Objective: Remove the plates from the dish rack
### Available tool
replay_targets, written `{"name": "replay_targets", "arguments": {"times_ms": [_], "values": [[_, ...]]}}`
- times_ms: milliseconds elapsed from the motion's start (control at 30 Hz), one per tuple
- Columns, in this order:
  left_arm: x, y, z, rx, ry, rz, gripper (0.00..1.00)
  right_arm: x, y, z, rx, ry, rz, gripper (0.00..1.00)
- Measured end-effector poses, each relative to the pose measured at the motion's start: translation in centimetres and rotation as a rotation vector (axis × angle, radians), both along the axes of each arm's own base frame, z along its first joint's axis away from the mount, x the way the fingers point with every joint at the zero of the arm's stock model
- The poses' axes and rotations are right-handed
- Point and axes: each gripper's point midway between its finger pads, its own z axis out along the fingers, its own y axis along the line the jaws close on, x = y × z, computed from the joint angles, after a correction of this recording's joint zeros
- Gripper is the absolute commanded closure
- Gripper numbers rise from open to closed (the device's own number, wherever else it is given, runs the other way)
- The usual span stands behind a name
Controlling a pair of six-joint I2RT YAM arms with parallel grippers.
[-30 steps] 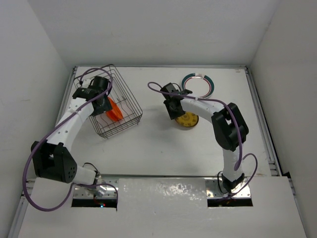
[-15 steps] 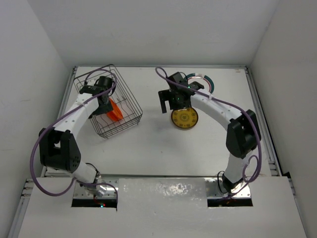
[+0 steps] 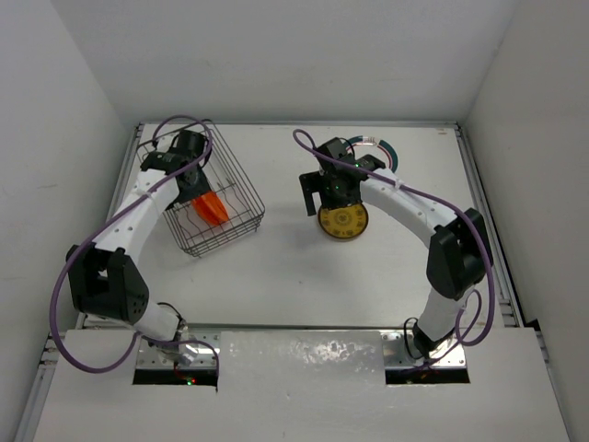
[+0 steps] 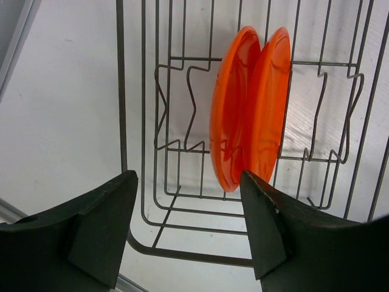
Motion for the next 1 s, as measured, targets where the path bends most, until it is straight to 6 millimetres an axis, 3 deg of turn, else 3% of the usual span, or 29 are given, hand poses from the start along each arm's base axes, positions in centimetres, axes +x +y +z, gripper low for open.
{"name": "replay_targets", "arguments": {"times_ms": [367,533,700,933,1000], "values": [[0.6,0.1,-0.3,0.002,-0.013,0.024,0.43,0.0,-0.1,0.0,-0.009,-0.004,0.017,0.01],[1.5,0.0,-1.7,0.0,-0.01,0.035,0.48,-0.2,-0.3,-0.1,-0.019,0.005,0.022,0.01],[1.2,0.2,-3.8,0.016,0.038,0.065,0.71,-0.3,-0.5,-0.1,-0.029,0.009,0.027,0.01],[1.5,0.6,-3.5,0.03,0.013,0.093,0.98,-0.2,-0.6,-0.1,-0.036,0.006,0.03,0.01],[1.5,0.9,-3.1,0.047,0.014,0.095,1.0,-0.2,-0.7,-0.1,-0.038,0.004,0.028,0.01]]}}
